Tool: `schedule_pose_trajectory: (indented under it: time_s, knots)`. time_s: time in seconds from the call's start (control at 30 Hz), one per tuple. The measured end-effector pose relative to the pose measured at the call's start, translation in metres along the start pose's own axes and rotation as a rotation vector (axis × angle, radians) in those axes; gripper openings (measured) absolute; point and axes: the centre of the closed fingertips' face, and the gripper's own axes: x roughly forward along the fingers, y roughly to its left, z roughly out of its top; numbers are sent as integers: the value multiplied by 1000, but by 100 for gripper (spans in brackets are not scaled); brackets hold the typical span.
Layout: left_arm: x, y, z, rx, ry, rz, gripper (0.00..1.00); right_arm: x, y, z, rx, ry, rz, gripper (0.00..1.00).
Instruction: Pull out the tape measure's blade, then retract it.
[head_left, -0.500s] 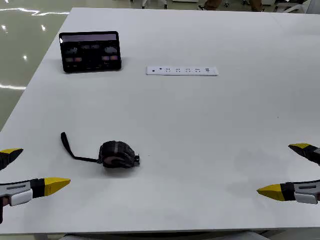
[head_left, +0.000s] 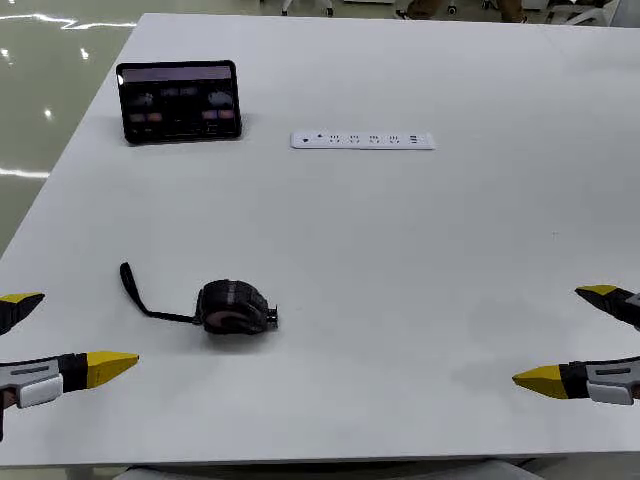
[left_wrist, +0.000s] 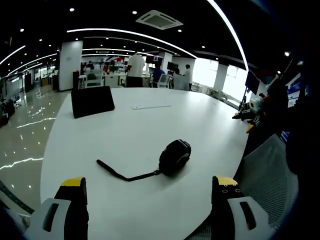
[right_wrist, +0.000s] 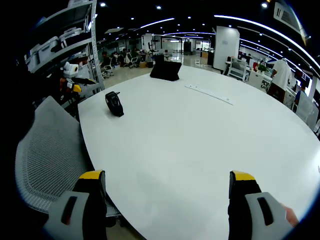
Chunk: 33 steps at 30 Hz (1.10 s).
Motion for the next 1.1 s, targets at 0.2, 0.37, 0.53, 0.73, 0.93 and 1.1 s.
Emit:
schedule_pose_trajectory:
  time_s: [0.2, 0.37, 0.53, 0.73, 0.93, 1.1]
  knots:
    - [1, -1, 0, 14, 3, -8, 100, 3, 0, 4, -8, -11, -4, 100]
    - [5, 0, 6, 53, -12, -13, 100, 8, 0, 14, -15, -22, 8, 100]
    - [19, -2, 15, 72, 5, -36, 100, 28, 12, 35, -44, -42, 50, 99]
    - [39, -4, 30, 180, 39, -59, 100, 55, 26, 56, -87, -55, 105, 97]
    - [63, -20, 43, 255, 82, -146, 100, 83, 37, 75, -127, -64, 157, 100]
    - [84, -26, 39, 384, 175, -179, 100, 104, 50, 94, -217, -112, 212, 100]
